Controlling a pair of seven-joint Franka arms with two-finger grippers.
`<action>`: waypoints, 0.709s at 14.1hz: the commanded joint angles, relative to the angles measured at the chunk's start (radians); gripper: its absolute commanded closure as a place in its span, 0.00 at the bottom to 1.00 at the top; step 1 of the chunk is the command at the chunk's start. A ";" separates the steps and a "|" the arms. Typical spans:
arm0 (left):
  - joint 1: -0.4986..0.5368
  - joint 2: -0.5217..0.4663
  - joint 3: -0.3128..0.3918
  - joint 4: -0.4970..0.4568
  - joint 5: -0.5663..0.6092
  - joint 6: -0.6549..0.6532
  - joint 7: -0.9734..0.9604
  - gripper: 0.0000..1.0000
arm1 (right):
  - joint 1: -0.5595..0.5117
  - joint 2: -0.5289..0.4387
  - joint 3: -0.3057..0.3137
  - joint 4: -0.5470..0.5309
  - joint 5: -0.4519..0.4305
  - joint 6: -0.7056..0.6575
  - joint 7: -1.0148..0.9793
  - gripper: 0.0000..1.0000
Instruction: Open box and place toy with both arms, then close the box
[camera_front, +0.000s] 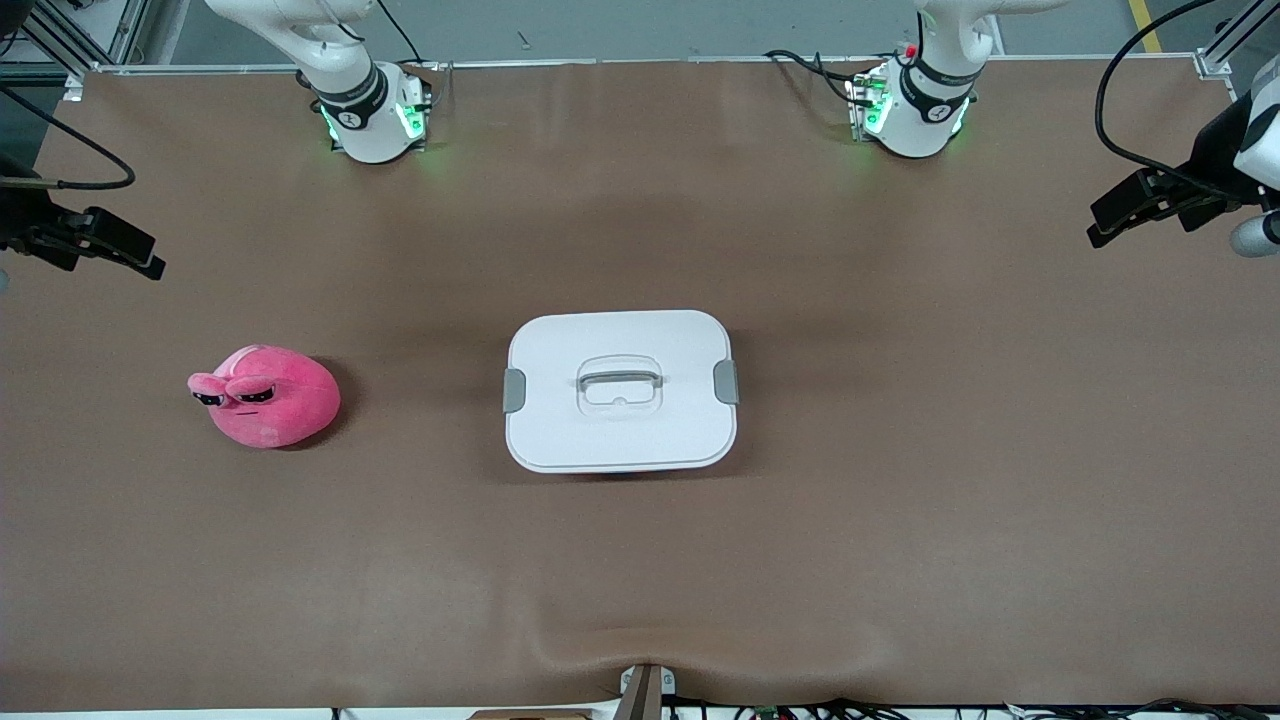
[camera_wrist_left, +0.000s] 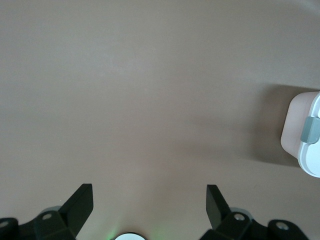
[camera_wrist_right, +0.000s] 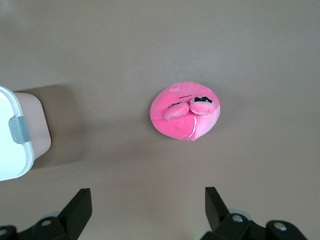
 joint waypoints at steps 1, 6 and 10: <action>0.009 0.003 0.000 0.011 -0.014 -0.005 0.027 0.00 | 0.004 -0.001 0.000 -0.009 0.000 -0.004 0.012 0.00; 0.009 0.005 0.000 0.013 -0.015 -0.005 0.026 0.00 | 0.001 -0.004 0.000 -0.034 0.000 -0.012 0.012 0.00; 0.014 0.014 0.001 0.010 -0.012 -0.007 0.018 0.00 | 0.002 -0.007 0.000 -0.034 0.000 -0.001 0.014 0.00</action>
